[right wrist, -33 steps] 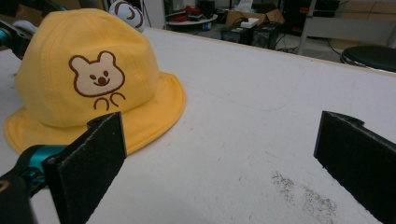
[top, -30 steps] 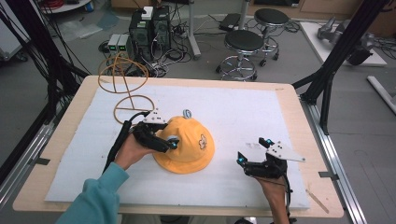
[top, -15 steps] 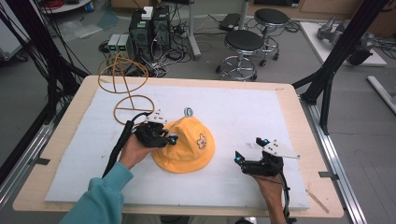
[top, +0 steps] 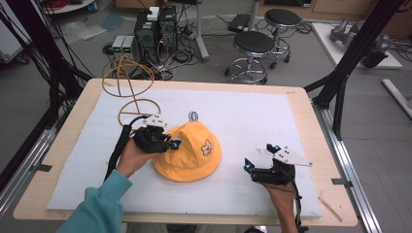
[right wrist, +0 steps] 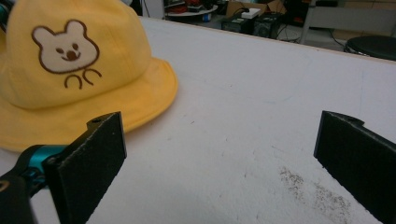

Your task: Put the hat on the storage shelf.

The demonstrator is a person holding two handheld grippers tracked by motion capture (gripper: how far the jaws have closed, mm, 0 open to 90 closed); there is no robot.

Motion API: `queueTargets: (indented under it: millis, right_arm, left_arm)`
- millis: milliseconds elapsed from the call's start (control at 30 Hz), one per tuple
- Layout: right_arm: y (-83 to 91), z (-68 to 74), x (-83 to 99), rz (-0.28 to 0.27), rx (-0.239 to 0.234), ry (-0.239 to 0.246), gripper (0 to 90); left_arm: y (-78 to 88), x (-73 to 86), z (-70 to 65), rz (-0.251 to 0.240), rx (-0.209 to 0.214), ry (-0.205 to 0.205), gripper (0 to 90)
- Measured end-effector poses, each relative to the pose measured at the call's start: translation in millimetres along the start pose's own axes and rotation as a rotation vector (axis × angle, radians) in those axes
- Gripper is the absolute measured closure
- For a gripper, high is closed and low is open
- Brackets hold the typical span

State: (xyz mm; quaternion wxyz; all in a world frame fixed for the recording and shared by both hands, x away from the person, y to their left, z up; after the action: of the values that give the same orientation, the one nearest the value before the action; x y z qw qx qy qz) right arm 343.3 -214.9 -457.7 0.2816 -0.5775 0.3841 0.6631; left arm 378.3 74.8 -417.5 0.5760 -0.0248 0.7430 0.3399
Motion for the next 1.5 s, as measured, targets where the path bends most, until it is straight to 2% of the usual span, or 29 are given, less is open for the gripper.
queueTargets:
  millis: [100,200,233,333,367,433,533,667,1000,1300,1500]
  right_arm:
    - [0.2,0.0,0.4,0.004,0.003,0.0,1.2]
    - [1.6,-1.3,1.7,0.015,0.006,-0.005,1.2]
    - [5.2,-1.8,1.3,-0.039,0.011,-0.004,1.3]
    - [9.2,-4.0,7.4,-0.037,0.026,-0.022,1.3]
    - [10.1,-4.7,11.2,-0.014,0.032,-0.035,1.3]
    - [13.4,-4.9,12.2,-0.051,0.035,-0.026,1.3]
    - [14.9,-4.8,15.8,-0.049,0.038,-0.037,1.3]
    - [14.1,-4.1,17.9,-0.056,0.045,-0.025,1.3]
    - [14.7,-4.8,16.9,-0.076,0.064,-0.013,1.3]
    - [15.4,-3.8,16.6,-0.086,0.074,0.006,1.3]
    - [14.8,-3.8,15.8,-0.096,0.081,0.011,1.3]
  left_arm:
    - [10.8,-6.1,-0.5,-0.026,0.002,0.008,80.1]
    - [22.0,-14.2,-1.8,-0.027,-0.017,-0.017,80.1]
    - [24.8,-17.0,-2.3,-0.031,-0.019,-0.02,80.1]
    - [35.8,-30.5,-3.2,-0.051,-0.02,-0.028,80.0]
    - [39.3,-35.1,-2.8,-0.055,-0.025,-0.034,80.0]
    - [46.4,-45.1,-1.9,-0.064,-0.037,-0.048,80.1]
    - [53.6,-56.6,0.3,-0.072,-0.041,-0.052,80.1]
    - [61.8,-74.1,4.2,-0.082,-0.058,-0.073,80.0]
    - [79.5,-116.7,16.4,-0.106,-0.095,-0.098,80.0]
    - [88.1,-138.5,26.5,-0.105,-0.117,-0.105,80.1]
    - [91.8,-151.5,39.4,-0.099,-0.143,-0.105,80.1]
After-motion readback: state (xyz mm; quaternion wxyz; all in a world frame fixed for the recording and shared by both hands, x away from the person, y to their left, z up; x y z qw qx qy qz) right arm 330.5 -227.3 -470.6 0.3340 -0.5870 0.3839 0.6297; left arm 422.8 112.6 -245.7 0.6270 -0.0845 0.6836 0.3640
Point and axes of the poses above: each handheld gripper's, and its own axes: y roughly backward along the jaws, x roughly out of its underside, z roughly to its left, the point moved 9 cm from there along -y, roughly forward along the jaws, and after that the axes turned 9 degrees about -z, right-handed, at the moved point
